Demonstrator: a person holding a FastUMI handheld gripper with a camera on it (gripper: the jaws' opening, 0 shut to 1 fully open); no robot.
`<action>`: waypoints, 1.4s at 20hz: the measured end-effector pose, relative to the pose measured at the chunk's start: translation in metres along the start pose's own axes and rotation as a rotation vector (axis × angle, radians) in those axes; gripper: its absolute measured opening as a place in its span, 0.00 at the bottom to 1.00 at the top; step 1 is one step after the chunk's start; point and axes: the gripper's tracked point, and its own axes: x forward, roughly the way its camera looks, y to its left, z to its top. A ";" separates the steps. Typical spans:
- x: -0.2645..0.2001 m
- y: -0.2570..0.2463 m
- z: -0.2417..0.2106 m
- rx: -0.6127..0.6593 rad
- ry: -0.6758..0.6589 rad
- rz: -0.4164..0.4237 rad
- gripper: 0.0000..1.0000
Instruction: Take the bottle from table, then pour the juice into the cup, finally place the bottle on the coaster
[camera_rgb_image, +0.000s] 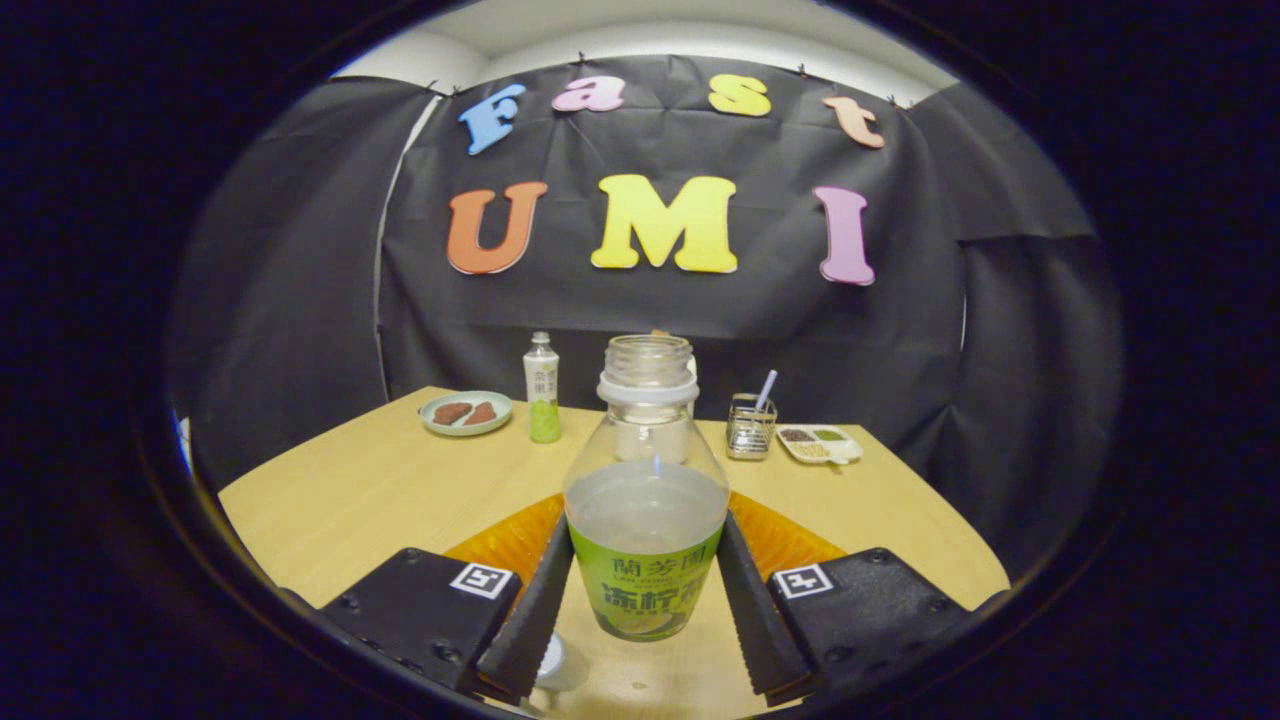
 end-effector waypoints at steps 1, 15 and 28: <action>0.011 0.001 0.000 0.017 -0.009 0.004 0.80; 0.093 -0.010 -0.015 0.065 0.010 -0.017 0.80; 0.080 -0.005 -0.015 0.075 0.047 0.003 0.99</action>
